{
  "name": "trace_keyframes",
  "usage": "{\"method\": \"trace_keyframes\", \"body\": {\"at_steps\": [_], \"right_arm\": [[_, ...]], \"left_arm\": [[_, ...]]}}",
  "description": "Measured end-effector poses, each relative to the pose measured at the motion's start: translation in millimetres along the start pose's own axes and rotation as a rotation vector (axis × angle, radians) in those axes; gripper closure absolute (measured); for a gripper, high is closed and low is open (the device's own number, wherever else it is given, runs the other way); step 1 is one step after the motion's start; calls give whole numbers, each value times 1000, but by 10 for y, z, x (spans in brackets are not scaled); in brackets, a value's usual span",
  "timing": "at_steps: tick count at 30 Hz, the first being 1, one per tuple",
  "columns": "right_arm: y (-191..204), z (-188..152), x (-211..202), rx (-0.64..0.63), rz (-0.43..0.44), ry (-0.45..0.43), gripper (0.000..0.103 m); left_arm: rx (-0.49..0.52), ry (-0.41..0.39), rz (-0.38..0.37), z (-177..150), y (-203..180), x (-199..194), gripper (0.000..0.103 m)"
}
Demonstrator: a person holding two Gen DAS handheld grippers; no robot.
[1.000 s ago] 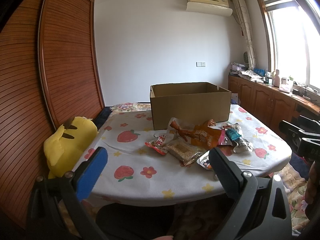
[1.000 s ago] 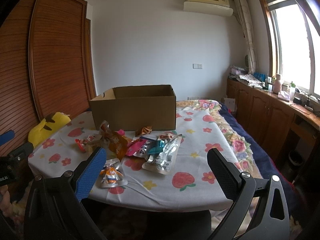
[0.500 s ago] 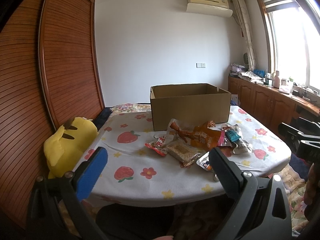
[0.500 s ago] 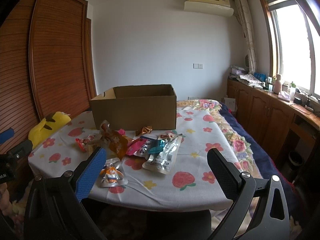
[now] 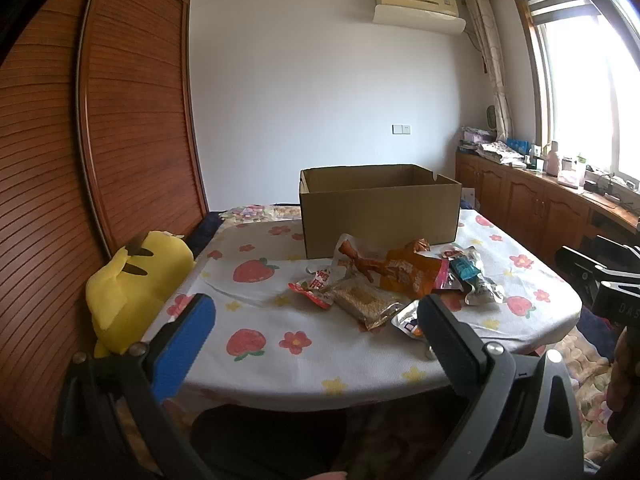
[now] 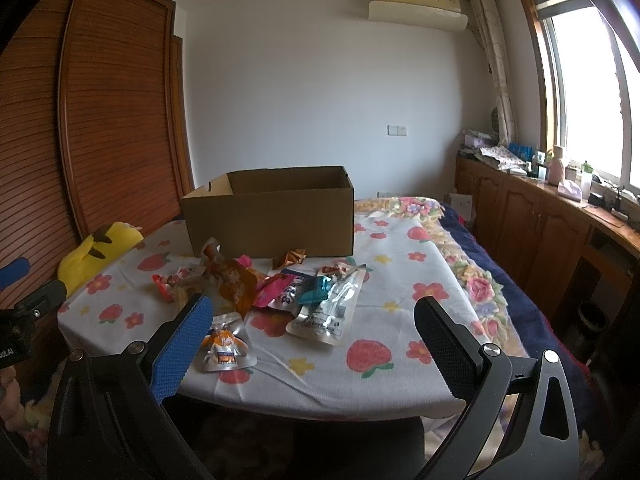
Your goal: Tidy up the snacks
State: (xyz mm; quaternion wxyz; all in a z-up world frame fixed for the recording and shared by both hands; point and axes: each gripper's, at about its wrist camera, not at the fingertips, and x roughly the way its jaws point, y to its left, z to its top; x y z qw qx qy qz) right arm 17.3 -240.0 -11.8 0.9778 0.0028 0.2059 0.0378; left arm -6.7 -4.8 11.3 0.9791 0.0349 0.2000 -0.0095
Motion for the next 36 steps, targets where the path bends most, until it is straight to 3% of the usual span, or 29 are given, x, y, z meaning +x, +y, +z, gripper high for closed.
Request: {"method": "trace_keyframes", "body": {"at_steps": [10,18,27,36], "right_arm": [[10,-58,64,-10,5,15,1],[-2,-88,203,-23,35,49,1],[-55,-139,653,-33,118,130,4],[-234,-51,1305,-7,179,245,17]], "left_arm": [[-4,23,-16,-79,-7,61,1],[-3,80,-54,-118,-59,331,1],[-19,169,-95,-172,-102,764,2],[-30,245,-137,-188,-183,1120,2]]}}
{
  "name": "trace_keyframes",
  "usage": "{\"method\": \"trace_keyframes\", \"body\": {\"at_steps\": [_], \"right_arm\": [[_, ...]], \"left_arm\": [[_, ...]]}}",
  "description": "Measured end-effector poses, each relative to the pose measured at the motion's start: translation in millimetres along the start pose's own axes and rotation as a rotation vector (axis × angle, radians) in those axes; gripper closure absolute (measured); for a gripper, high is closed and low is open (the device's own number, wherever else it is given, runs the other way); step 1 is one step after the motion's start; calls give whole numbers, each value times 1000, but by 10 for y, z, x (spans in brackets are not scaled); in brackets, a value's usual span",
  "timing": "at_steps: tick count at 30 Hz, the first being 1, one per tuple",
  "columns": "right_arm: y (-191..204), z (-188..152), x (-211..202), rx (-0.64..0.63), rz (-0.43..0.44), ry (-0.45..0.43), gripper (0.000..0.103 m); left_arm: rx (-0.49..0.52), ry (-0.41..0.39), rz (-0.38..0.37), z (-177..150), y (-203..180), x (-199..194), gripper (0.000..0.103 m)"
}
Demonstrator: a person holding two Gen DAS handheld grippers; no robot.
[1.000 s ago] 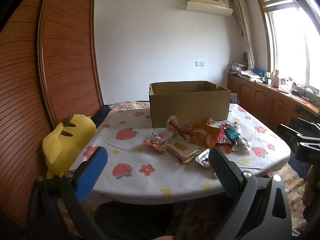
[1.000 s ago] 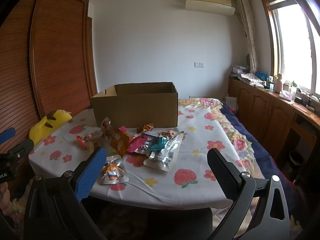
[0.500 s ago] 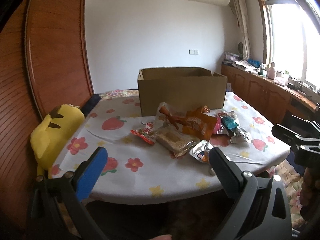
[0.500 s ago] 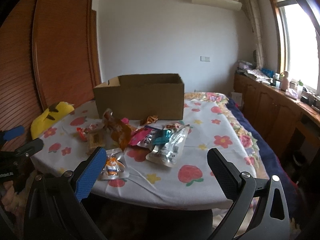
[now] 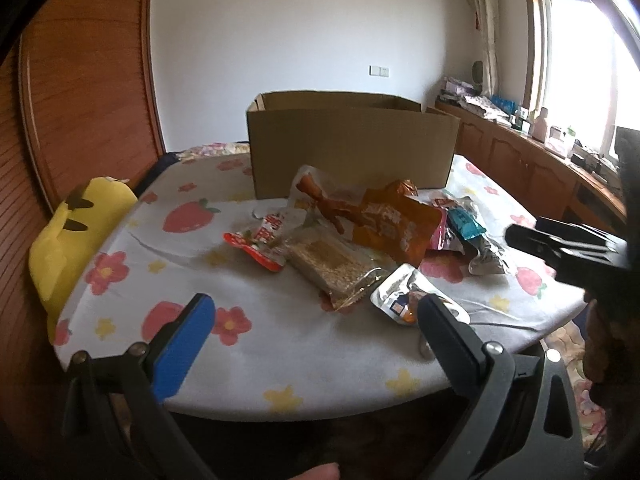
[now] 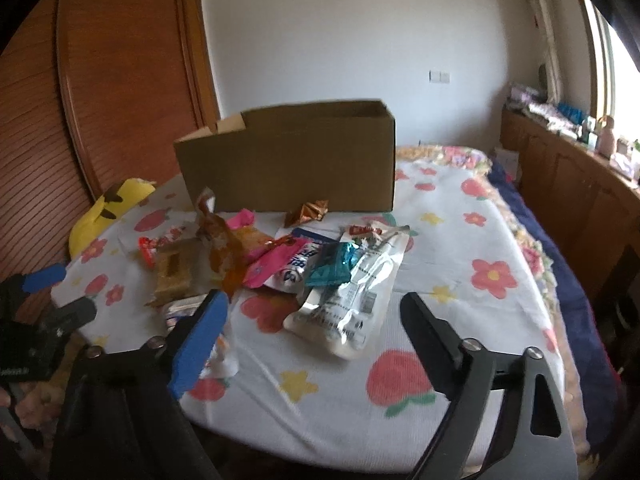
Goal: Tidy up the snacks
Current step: 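Grasp the teal wrapper with the right tool while the left tool approaches the silver-orange pouch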
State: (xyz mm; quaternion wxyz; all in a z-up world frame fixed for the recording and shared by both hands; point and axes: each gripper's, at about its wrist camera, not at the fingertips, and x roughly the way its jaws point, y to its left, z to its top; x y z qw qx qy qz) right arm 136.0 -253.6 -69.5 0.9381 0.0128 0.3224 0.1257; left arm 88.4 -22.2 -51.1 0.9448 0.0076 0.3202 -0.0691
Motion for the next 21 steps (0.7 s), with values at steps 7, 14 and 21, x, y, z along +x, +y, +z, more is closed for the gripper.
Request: {"method": "trace_keyframes", "body": {"at_steps": [7,14,21], "right_arm": [[-134,170,336,-3,56,66,31],[-83,360,641,-94,76,118,52],[20,358,877,-205,11,175,53]], "left_arm": [[4,40,-27,42,-65,172,2],[-5,68,-43,81,-45,322,2],[-29,113,-97,48,-109,429,3]]}}
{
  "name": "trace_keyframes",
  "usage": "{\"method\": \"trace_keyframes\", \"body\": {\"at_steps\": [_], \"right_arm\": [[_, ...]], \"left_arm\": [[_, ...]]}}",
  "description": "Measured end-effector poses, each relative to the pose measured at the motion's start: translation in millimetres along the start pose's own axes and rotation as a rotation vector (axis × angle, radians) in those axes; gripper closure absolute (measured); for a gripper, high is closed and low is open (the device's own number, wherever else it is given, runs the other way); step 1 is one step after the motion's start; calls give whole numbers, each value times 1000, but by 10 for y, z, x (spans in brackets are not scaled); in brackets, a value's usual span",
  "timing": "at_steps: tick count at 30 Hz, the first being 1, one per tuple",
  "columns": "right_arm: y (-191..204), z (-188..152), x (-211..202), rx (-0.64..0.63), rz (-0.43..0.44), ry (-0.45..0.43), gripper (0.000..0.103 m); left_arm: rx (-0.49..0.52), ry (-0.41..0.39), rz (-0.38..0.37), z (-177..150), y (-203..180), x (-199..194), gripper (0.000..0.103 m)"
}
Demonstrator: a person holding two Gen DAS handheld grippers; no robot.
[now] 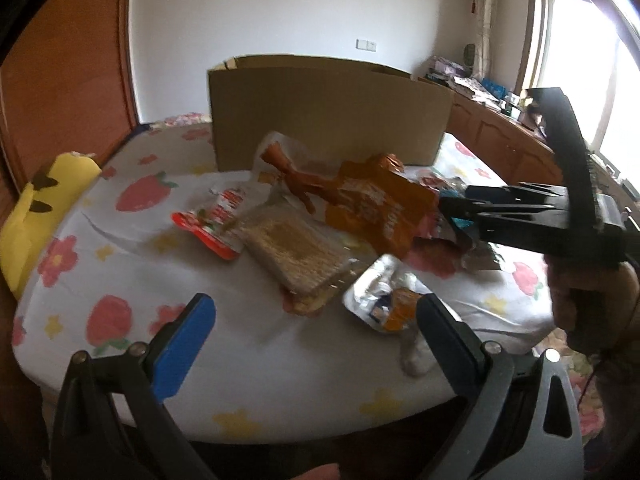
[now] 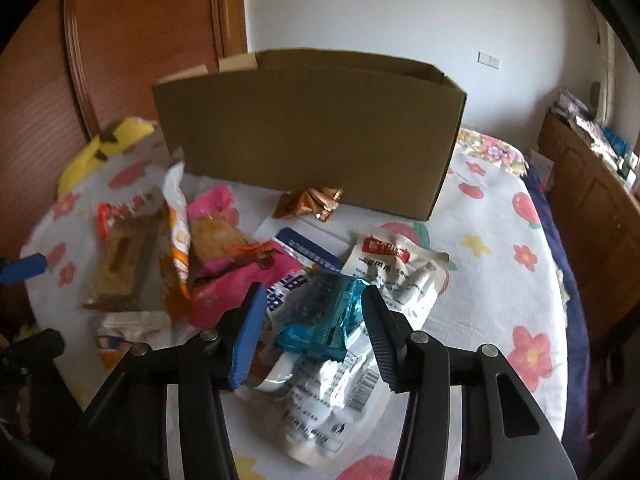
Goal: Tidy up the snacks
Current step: 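Grasp the teal wrapper with the right tool while the left tool approaches the silver-orange pouch, then grasp the silver-orange pouch with the left tool while the right tool holds the teal wrapper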
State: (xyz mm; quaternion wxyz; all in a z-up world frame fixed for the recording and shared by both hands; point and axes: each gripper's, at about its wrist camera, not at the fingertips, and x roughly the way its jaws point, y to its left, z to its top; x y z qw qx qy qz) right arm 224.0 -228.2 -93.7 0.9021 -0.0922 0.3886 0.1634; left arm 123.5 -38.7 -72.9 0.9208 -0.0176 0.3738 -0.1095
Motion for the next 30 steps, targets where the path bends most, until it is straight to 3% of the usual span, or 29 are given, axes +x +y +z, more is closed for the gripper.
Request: {"method": "trace_keyframes", "body": {"at_steps": [2,3,4,5,21,30], "right_arm": [[-1,-8,33,-11,-10,7,56],[3,-9,41,-20,-19,10,67],[-7,-13,51,-24,-18,17,84],[-14,-17,63,-23,-13,25,87],[-179,-148,-411,51,43,-106,91],[-228,-274,-533,66,68,-124,91]], "left_arm": [[-1,12,-20,-8,-48,21,3],[-3,17,-26,-5,-72,28,3],[-3,21,-33,-6,-93,36,3],[-3,26,-38,-5,-114,42,3],[-32,101,-87,-21,-379,213,11],[-42,135,-97,-105,-441,261,12]]}}
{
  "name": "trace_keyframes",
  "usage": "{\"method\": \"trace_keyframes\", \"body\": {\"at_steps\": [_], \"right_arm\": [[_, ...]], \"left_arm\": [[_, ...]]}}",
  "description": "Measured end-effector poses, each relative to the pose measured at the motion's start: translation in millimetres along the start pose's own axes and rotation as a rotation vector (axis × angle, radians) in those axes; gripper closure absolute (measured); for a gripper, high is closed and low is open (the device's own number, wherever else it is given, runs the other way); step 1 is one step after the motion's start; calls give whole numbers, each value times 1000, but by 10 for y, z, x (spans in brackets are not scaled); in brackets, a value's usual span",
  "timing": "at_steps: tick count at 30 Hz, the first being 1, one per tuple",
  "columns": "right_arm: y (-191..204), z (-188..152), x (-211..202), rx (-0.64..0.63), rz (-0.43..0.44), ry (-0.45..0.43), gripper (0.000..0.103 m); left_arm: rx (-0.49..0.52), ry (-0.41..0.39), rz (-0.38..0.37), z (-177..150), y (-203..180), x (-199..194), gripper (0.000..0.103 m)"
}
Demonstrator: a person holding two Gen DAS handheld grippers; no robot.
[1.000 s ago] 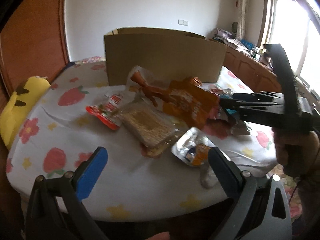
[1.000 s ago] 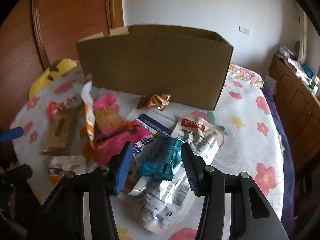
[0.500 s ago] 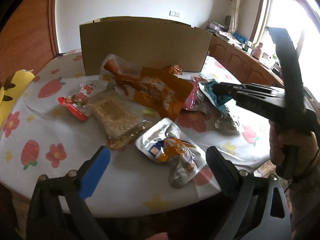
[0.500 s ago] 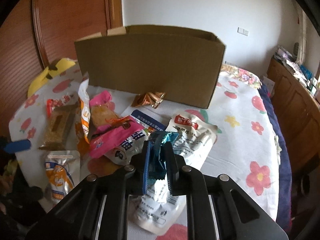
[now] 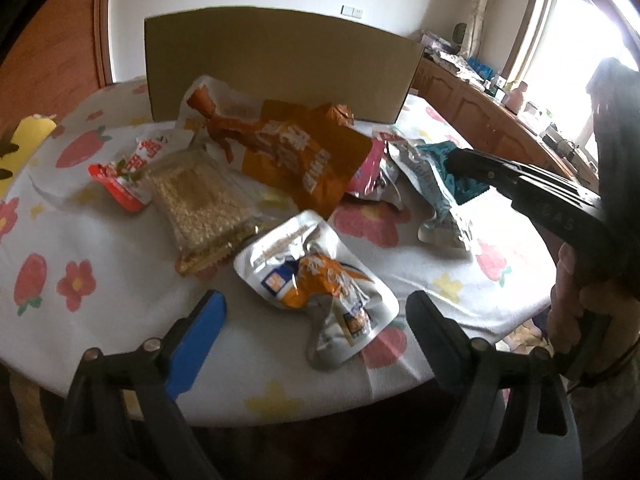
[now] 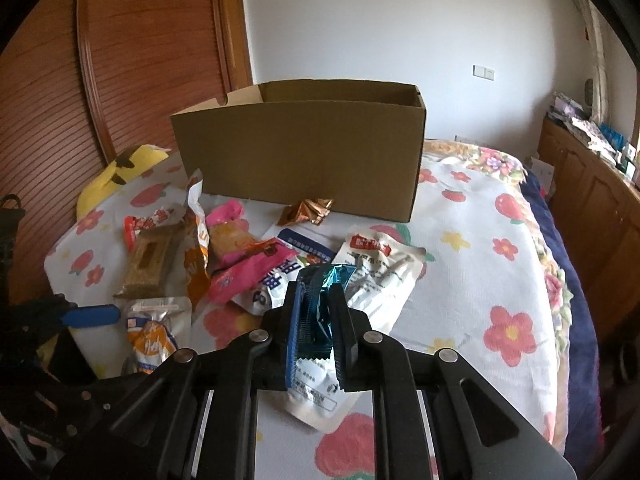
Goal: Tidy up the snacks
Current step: 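Grasp the silver-orange pouch with the left tool while the right tool holds the teal wrapper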
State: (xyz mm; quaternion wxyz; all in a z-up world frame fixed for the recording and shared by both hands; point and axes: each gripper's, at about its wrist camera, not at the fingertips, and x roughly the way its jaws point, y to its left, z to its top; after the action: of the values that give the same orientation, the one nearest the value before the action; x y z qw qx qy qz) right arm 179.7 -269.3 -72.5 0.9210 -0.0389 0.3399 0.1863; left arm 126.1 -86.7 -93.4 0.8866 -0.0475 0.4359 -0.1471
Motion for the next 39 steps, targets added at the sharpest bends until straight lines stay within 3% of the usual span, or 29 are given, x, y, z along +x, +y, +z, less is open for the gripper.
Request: {"method": "trace_keyframes", "body": {"at_steps": [5,15,22,27,28,39], "right_arm": [[-33,-22,-22,18,1,-10,91],[-104,-71,-54,34,-4,-9,91],[-104,-104,-56,45,-2,-4,91],[-63,-116,-49,45,5,2,91],[-54,-122,-49,45,6,3,91],[41,-118,-66,38,3,11,91]], "left_arm": [[25,3,-13,-13,-59,-11,33],[97,24,38,161,-238,151,31],[173,8,81,63,-314,183,33],[168,-16,70,31,-259,102,56],[173,-24,77,38,-246,80,66],[181,-16,10,-37,-142,-40,66]]}}
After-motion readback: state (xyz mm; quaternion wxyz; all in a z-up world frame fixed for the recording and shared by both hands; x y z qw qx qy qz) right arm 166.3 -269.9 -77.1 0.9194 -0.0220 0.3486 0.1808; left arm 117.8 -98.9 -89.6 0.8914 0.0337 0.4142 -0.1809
